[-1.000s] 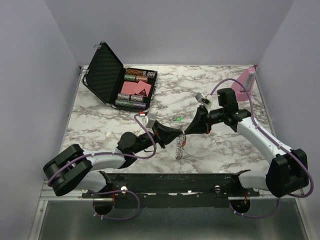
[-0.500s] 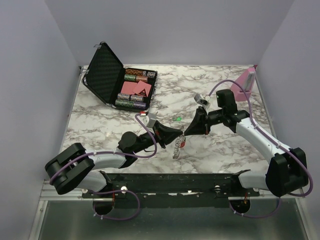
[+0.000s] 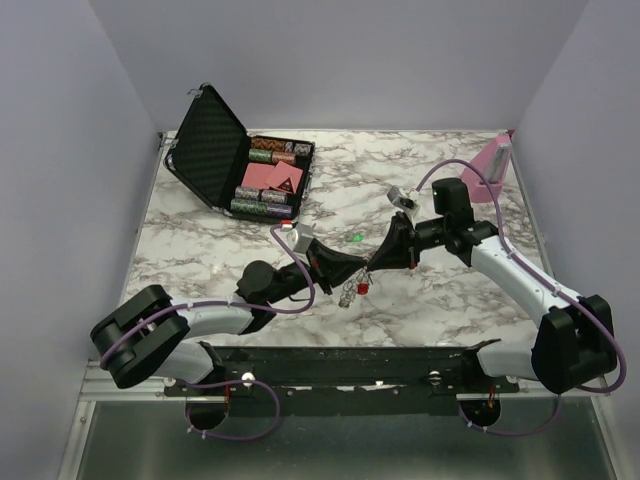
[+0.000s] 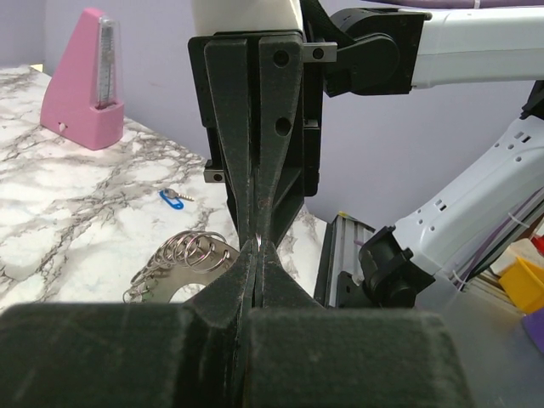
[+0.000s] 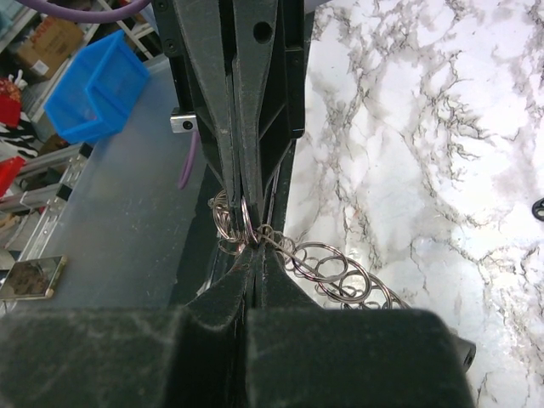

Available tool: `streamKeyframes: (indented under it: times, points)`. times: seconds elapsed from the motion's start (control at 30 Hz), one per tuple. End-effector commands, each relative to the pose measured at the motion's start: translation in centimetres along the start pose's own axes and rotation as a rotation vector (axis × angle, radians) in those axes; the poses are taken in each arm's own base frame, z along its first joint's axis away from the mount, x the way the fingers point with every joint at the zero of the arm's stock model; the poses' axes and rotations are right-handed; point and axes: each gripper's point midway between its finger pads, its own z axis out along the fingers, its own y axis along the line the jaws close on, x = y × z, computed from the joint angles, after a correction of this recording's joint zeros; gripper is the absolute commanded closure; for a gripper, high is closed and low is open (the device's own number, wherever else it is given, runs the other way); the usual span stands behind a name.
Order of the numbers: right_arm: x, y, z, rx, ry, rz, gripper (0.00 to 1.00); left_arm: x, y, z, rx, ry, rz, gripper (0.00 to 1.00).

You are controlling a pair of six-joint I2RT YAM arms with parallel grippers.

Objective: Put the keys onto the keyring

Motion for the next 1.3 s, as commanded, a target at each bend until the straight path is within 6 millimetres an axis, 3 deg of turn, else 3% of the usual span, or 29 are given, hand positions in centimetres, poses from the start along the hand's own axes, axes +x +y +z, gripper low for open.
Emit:
streamKeyframes:
  times: [0.0, 0.2, 0.4, 0.53, 0.9, 1.13, 1.27]
  points:
    - [-0.1, 0.1, 0.4, -0.001, 0.004, -0.011, 0.93, -6.4, -4.6, 0.5, 0.195, -0.235, 0.093, 1.0]
    - [-0.6, 0.1, -0.3, 0.019, 0.009, -0.046, 0.78, -4.8, -4.0, -0.2, 0.174, -0.162, 0.118, 1.0]
    - [-0.7, -0.1, -1.5, 0.067, 0.026, -0.109, 0.54, -3.5, -3.3, -1.8, 0.149, -0.074, 0.144, 1.0]
    - [-0.8, 0.1, -2.0, 0.064, 0.014, -0.118, 0.44, -3.0, -2.9, -2.3, 0.135, 0.0, 0.174, 1.0]
    - [0.1, 2.3, -1.8, -0.032, -0.016, -0.235, 0.32, -1.1, -1.3, -2.8, 0.062, 0.22, 0.229, 1.0]
    - [0.1, 1.4, -1.9, 0.006, 0.004, -0.178, 0.3, -2.6, 1.2, -1.2, -0.086, 0.165, 0.17, 1.0]
    - [0.1, 0.7, -1.9, 0.039, 0.017, -0.156, 0.3, -3.3, 1.5, 0.1, -0.113, 0.143, 0.13, 1.0]
